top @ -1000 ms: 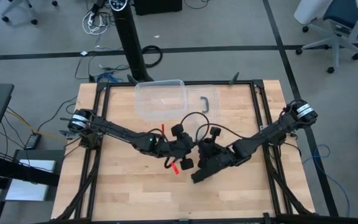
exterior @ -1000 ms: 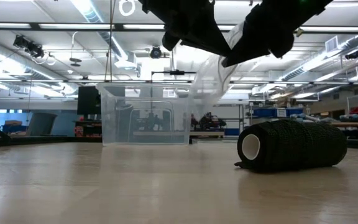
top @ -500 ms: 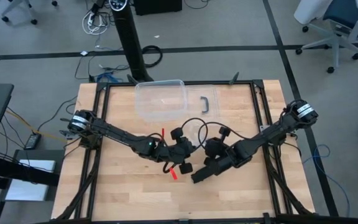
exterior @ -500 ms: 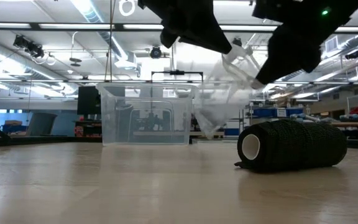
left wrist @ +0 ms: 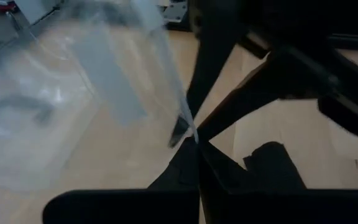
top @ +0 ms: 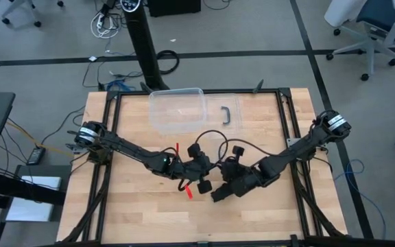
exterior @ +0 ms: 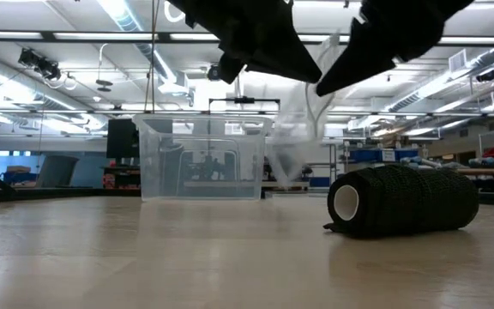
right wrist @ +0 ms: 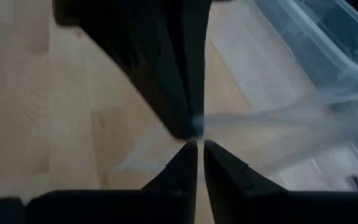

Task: Roll bandage
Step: Open the transparent zip bag

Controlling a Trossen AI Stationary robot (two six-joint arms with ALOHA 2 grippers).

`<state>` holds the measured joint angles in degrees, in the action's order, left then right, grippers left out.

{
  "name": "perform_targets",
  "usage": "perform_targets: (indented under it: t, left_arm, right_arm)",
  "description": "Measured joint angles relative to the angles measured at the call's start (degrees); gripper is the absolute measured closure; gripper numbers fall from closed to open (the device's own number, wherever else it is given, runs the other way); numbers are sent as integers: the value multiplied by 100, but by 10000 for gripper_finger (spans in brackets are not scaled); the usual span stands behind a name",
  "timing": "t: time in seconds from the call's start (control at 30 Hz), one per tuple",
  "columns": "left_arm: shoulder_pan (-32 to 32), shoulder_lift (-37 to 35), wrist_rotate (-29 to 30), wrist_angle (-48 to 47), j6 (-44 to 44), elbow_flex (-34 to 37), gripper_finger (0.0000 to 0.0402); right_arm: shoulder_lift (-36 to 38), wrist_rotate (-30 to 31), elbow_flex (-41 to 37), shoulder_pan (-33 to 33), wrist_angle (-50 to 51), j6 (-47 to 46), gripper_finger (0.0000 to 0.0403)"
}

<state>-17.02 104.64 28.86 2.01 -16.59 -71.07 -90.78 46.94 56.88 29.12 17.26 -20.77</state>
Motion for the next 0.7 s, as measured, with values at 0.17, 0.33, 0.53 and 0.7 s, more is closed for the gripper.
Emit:
perform_targets:
  t: [0.17, 0.33, 0.53, 0.7]
  left_arm:
    - [0, -4, 2, -53, -47, 0, 401]
    - [-2, -21, 85, 16, -58, 0, 401]
    - [-61, -3, -13, 74, -60, -2, 401]
    - [-114, 4, 50, 110, -53, 7, 401]
  right_arm:
    - [-4, -31, -11, -126, -253, 358, 359]
    - [-4, 566, -13, -5, -334, 450, 361]
    - [6, 1265, 2, 7, -637, 537, 385]
    - [12, 1625, 7, 128, -630, 722, 400]
